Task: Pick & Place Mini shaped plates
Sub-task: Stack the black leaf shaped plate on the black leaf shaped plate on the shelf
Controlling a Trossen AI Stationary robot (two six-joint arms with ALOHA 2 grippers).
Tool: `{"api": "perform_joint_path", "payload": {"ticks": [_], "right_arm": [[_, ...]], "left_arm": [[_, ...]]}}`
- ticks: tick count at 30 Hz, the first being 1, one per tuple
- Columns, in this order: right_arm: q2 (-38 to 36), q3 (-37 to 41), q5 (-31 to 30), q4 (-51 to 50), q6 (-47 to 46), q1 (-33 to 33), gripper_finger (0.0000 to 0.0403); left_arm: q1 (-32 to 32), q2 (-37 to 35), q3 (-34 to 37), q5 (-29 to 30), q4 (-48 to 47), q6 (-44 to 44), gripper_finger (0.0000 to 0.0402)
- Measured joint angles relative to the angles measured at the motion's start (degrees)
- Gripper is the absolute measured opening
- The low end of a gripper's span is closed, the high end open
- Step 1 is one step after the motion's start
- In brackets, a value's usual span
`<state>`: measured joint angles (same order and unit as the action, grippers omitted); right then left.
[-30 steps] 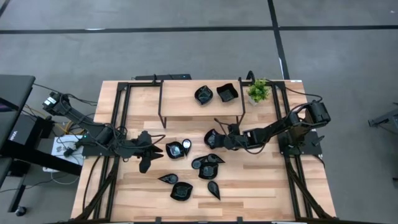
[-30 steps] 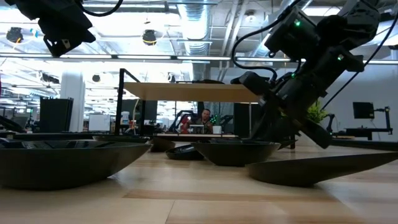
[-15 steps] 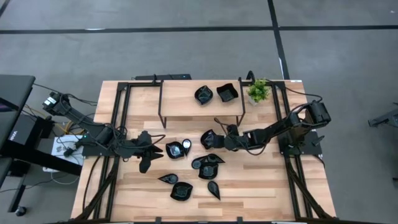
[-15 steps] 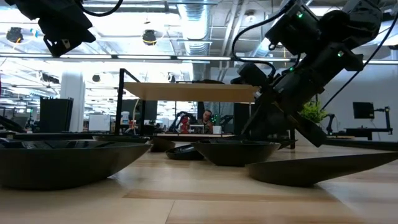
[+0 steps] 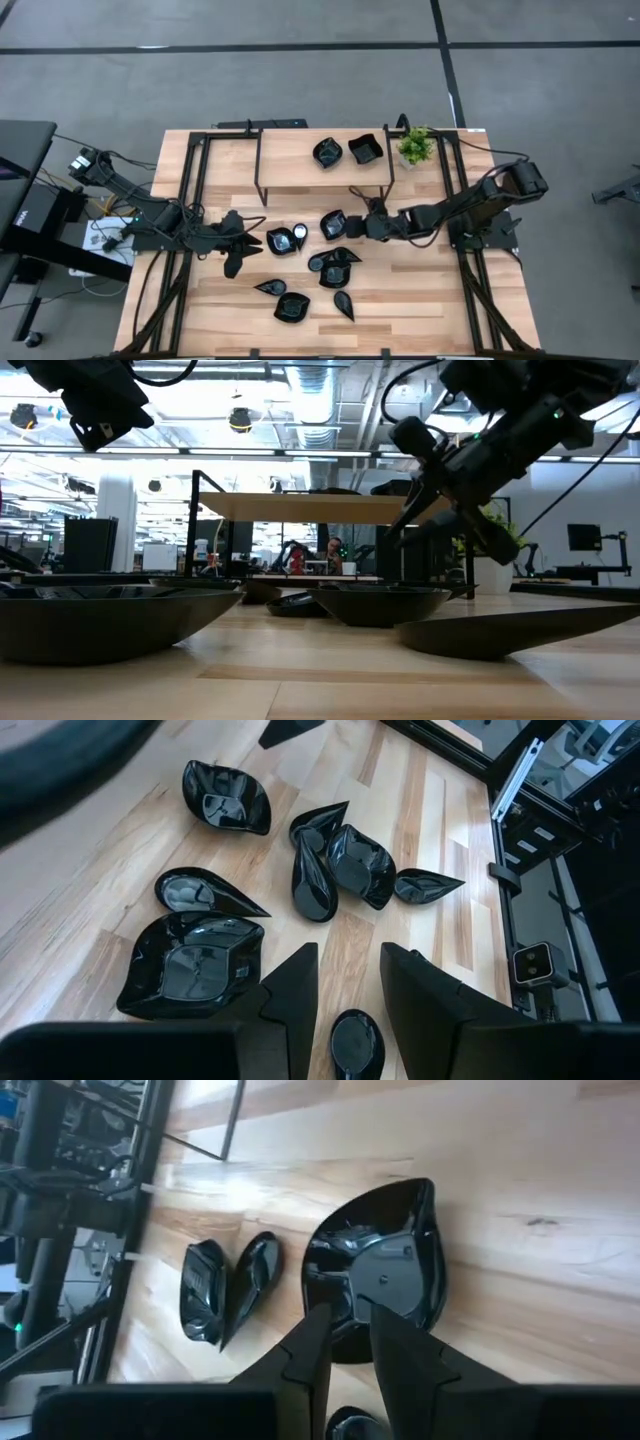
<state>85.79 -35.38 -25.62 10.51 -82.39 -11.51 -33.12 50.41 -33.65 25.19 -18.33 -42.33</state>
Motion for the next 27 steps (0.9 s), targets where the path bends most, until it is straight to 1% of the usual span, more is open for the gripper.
{"api": "perform_joint_path", "payload": {"ticks": [4, 7, 10, 16, 19, 23, 27], "right_arm": [[-0.8, 0.0, 0.1, -3.0, -0.6, 0.0, 0.0075], [-0.7, 0.0, 0.9, -5.4, -1.5, 0.0, 0.0089], [-0.2, 0.0, 1.9, -6.4, -2.1, 0.0, 0.0115], [-0.2, 0.0, 1.9, -6.3, -2.2, 0.6, 0.0182], [-0.2, 0.0, 1.8, -6.5, -2.2, 1.2, 0.0204], [-0.2, 0.0, 1.8, -6.7, -2.0, 1.6, 0.0209], [1.0, 0.0, 1.0, -7.0, -1.7, 1.6, 0.0200]], "left_arm": [[0.0, 0.0, 0.0, 0.0, 0.0, 0.0, 0.0113], [0.0, 0.0, 0.0, 0.0, 0.0, 0.0, 0.0113], [0.0, 0.0, 0.0, 0.0, 0.1, 0.0, 0.0113], [0.0, 0.0, 0.0, 0.0, 0.4, 0.0, 0.0113], [0.0, 0.0, 0.0, 0.0, 0.4, 0.0, 0.0113], [0.0, 0.0, 0.0, 0.0, 0.4, 0.0, 0.0113], [0.0, 0.0, 0.0, 0.0, 0.4, 0.0, 0.0113]]}}
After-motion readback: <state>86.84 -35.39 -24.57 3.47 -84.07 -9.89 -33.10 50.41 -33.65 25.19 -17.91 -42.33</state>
